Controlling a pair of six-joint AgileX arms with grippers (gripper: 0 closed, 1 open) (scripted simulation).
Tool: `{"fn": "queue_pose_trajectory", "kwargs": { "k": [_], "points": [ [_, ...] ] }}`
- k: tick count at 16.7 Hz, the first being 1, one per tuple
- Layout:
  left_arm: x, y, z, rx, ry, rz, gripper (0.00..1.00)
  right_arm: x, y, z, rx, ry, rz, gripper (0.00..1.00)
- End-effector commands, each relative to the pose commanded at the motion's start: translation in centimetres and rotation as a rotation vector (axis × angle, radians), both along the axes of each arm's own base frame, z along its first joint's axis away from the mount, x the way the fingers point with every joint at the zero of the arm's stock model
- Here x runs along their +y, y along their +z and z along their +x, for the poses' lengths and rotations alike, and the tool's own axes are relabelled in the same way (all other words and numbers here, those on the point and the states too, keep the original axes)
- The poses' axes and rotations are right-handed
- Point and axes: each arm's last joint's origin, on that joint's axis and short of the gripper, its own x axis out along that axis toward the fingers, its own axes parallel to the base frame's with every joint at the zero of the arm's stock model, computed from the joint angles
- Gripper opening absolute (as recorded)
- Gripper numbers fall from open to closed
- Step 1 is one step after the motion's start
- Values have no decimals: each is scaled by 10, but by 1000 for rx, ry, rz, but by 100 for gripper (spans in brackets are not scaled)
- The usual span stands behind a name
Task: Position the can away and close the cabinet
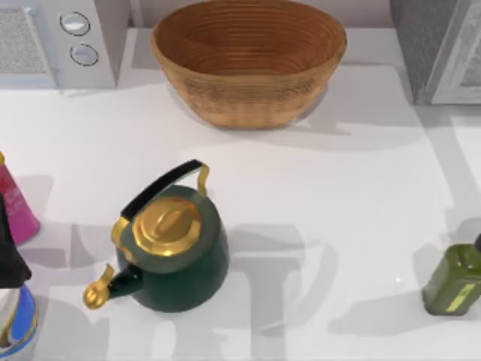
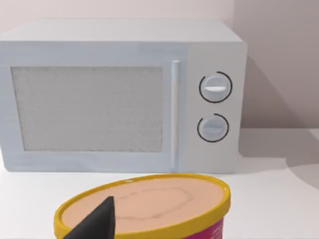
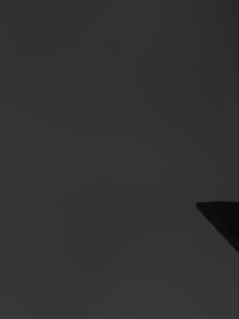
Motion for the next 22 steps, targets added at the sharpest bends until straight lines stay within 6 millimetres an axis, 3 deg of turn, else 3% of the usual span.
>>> {"fn": "queue_pose_trajectory", "kwargs": {
  "k": [3, 6, 9, 12, 17, 20, 22],
  "points": [
    [0, 0, 0, 0, 0, 0, 100, -5, 10, -27, -19, 0, 0, 100],
    [0, 0, 0, 0, 0, 0, 100, -13, 15, -72, -34, -2, -2, 100],
    [0, 0, 0, 0, 0, 0, 100, -21, -6, -124, -16, -5, -5, 100],
    [0, 0, 0, 0, 0, 0, 100, -29, -62, -173, 45, -7, -9, 100],
    [0, 0, 0, 0, 0, 0, 100, -38, -203, -243, 141, -6, -9, 100],
    [0, 0, 0, 0, 0, 0, 100, -41, -277, -272, 124, -4, -6, 100],
    [0, 0, 0, 0, 0, 0, 100, -43, -315, -282, 91, -4, -5, 100]
  ]
}}
